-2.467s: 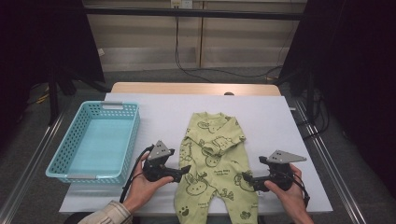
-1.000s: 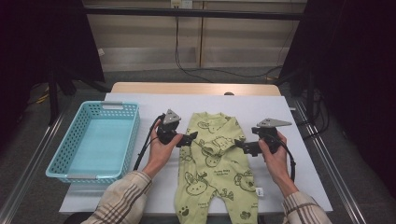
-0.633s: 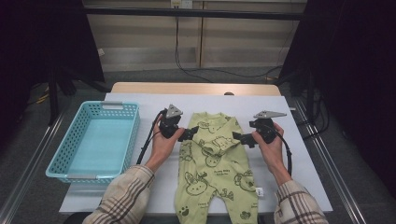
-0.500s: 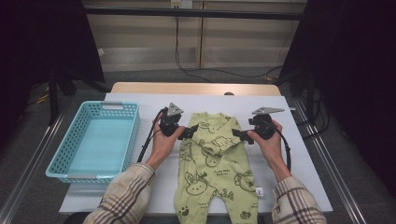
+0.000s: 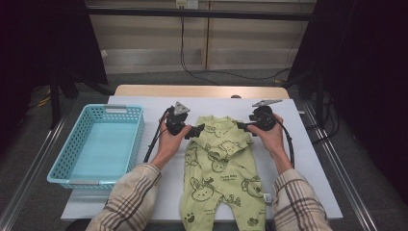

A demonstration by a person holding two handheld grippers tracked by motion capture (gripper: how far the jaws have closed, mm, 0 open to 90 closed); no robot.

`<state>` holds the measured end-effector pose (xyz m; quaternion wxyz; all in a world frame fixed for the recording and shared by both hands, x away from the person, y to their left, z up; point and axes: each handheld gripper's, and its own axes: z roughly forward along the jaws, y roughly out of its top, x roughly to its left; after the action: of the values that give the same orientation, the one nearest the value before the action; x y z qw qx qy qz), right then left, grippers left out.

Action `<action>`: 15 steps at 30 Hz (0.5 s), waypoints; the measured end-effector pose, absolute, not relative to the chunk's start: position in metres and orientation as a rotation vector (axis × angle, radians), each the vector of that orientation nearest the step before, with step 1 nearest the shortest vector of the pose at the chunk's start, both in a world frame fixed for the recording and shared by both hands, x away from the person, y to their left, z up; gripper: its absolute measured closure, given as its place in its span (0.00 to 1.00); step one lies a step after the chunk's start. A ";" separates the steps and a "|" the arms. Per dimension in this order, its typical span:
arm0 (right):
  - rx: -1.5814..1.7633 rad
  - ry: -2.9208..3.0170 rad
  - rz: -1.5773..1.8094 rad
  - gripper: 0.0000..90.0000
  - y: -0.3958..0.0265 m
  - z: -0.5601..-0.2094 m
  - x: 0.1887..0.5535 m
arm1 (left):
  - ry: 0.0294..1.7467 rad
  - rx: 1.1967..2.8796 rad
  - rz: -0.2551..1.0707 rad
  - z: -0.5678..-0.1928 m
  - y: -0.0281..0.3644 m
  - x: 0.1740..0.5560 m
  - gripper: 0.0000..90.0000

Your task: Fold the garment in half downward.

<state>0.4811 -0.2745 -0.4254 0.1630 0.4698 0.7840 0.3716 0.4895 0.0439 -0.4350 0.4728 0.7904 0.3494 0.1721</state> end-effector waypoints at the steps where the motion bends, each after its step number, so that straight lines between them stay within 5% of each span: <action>1: 1.326 2.236 1.053 0.37 -0.275 -0.428 0.486 | 0.851 1.939 0.421 -0.435 0.044 0.489 0.06; 15: 1.398 2.273 1.026 0.72 -0.274 -0.456 0.498 | 0.827 1.994 0.441 -0.441 0.047 0.496 0.06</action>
<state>0.4978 -0.2745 -0.4562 0.1411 0.4841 0.7871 0.3553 0.4957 0.0469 -0.4409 0.4522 0.8073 0.3347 0.1784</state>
